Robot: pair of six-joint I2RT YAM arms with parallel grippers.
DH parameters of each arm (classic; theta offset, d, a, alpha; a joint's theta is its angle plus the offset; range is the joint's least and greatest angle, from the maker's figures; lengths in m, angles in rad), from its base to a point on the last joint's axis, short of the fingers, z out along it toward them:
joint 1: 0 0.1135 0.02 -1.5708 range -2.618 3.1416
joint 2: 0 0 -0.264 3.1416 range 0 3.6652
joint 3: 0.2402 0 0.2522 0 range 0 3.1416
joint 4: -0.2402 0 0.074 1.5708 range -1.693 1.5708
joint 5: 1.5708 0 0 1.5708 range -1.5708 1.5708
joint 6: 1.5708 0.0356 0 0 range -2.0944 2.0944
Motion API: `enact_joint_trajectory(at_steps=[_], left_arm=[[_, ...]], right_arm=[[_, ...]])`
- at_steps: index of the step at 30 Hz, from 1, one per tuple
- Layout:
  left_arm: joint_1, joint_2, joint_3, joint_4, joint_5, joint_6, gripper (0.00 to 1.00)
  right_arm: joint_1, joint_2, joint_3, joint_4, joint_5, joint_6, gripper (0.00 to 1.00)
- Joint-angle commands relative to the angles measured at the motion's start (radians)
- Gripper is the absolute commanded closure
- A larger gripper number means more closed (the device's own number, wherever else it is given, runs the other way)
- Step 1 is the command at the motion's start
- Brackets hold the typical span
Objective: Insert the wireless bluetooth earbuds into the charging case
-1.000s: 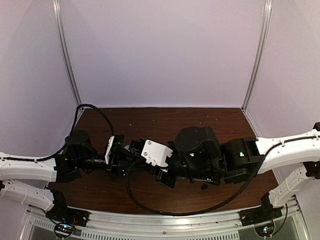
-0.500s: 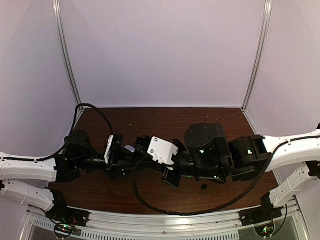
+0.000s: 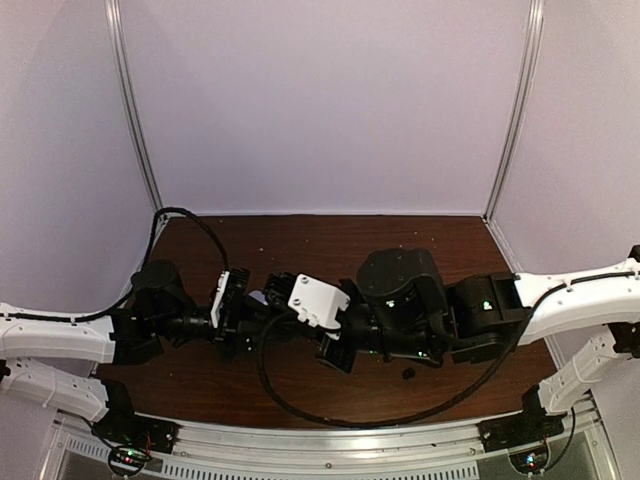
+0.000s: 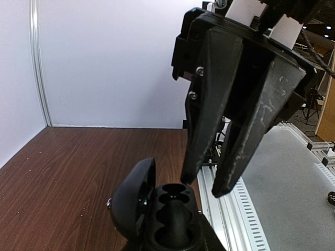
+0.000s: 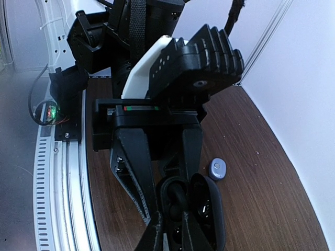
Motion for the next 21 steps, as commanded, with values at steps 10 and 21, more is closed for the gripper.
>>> enact_joint_trajectory(at_steps=[10,21], left_arm=[[0.001,0.017,0.044,0.048,0.016,0.028,1.0],[0.002,0.024,0.049,0.039,0.015,0.037,1.0]], right_arm=[[-0.026,0.017,0.015,0.029,0.014,0.006,0.89],[-0.05,0.036,0.002,0.018,-0.04,0.015,0.96]])
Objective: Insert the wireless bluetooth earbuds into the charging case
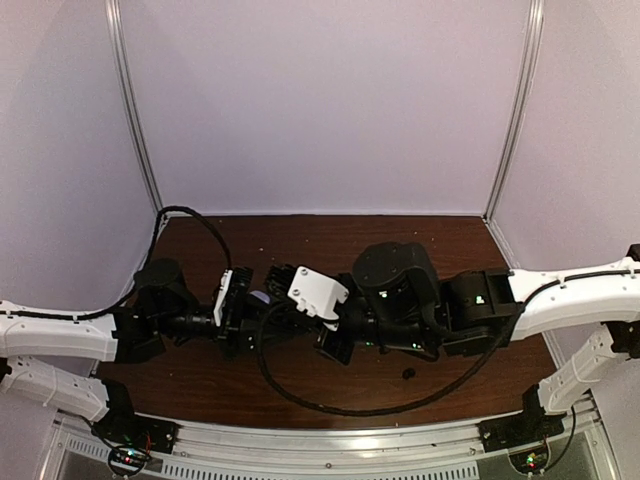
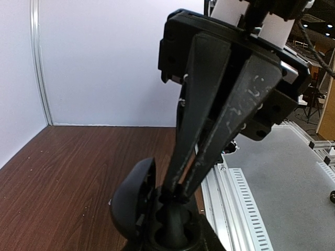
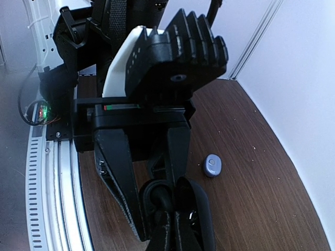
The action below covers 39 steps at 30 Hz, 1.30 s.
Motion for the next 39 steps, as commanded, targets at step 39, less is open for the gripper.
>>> enact_joint_trajectory(at_steps=[39], left_arm=[[0.027,0.053,-0.016,0.076,-0.098,-0.041,1.0]], right_arm=[[-0.282,-0.421,-0.321,-0.286,-0.151,0.533,0.64]])
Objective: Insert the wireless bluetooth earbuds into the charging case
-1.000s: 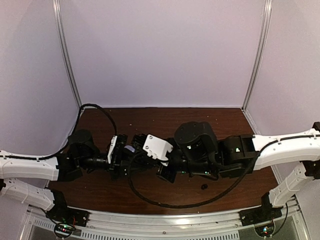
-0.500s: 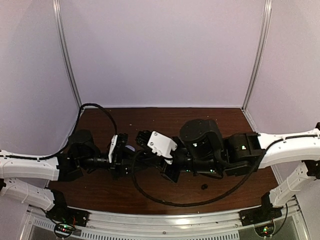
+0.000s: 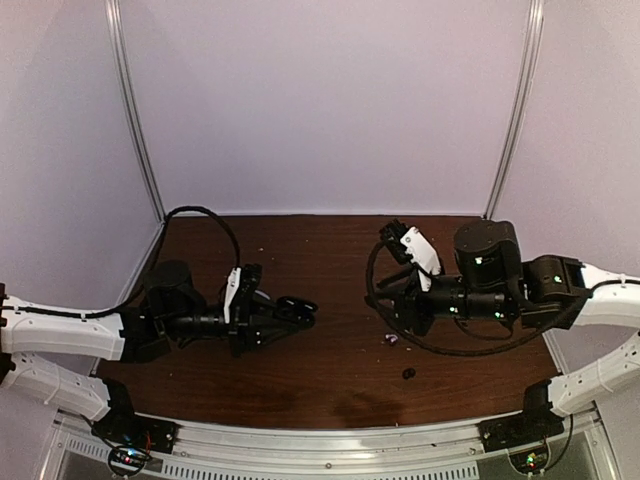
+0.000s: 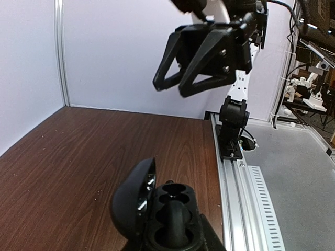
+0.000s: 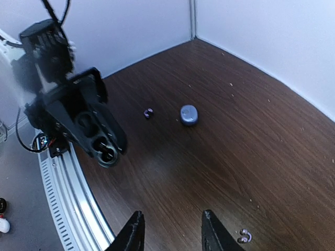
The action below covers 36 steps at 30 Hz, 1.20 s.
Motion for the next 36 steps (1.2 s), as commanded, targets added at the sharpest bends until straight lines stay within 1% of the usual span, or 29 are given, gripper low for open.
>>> enact_joint_trajectory(at_steps=[1,3,6,11,16,21,24,30,34,36], left_arm=[[0.011,0.001,-0.014,0.075,0.005,-0.016,1.0],[0.013,0.002,-0.017,0.083,0.015,-0.018,1.0],[0.013,-0.001,-0.022,0.099,0.027,-0.024,1.0],[0.013,-0.014,-0.025,0.091,0.022,-0.026,1.0],[0.013,-0.031,-0.036,0.091,0.014,-0.026,1.0],[0.013,-0.036,-0.036,0.089,0.012,-0.021,1.0],[0.013,-0.04,-0.04,0.091,0.01,-0.02,1.0],[0.014,-0.044,-0.046,0.098,0.01,-0.02,1.0],[0.014,-0.049,-0.051,0.093,0.004,-0.016,1.0],[0.013,-0.054,-0.054,0.093,0.001,-0.016,1.0]], right_arm=[[-0.117,-0.049,-0.087,-0.179,-0.053,0.17,0.65],[-0.184,-0.032,-0.12,-0.233,-0.082,0.181,0.67],[-0.228,0.023,-0.169,-0.266,-0.123,0.191,0.7],[-0.234,0.118,-0.242,-0.245,-0.161,0.26,0.72],[-0.235,0.148,-0.308,-0.208,-0.181,0.328,0.74],[-0.235,0.158,-0.409,-0.156,-0.218,0.421,0.82],[-0.234,0.143,-0.463,-0.127,-0.202,0.469,0.87],[-0.235,0.174,-0.49,-0.07,-0.153,0.494,0.9],[-0.234,0.256,-0.471,-0.001,-0.15,0.471,0.91],[-0.234,0.301,-0.448,0.014,-0.125,0.448,0.91]])
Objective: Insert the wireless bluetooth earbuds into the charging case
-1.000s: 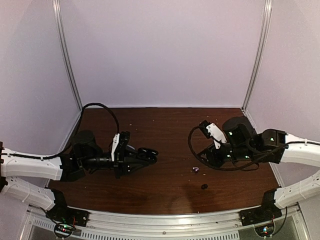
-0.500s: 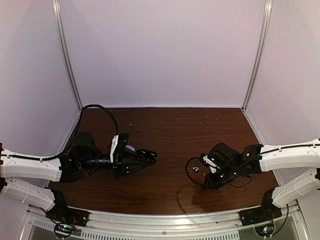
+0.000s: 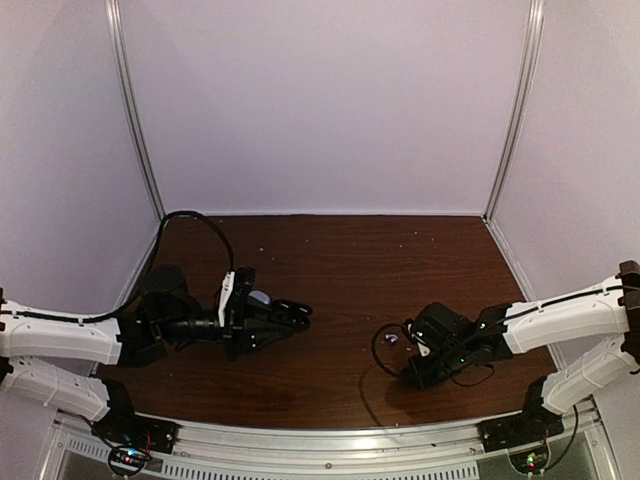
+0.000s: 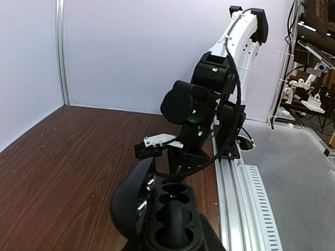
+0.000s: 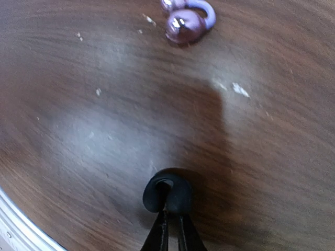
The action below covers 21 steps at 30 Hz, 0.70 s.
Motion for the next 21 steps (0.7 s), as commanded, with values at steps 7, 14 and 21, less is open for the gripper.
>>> enact_joint_trajectory(at_steps=[7,14,21], left_arm=[[0.005,-0.046,-0.02,0.064,-0.015,0.004,1.0],[0.006,-0.045,-0.015,0.058,-0.011,0.008,1.0],[0.006,-0.059,-0.013,0.043,-0.024,0.017,1.0]], right_arm=[[-0.002,0.224,0.132,0.061,0.151,-0.139,0.91],[-0.004,0.36,0.223,0.087,0.237,-0.287,0.87],[-0.043,0.341,0.177,0.087,0.263,-0.28,0.87]])
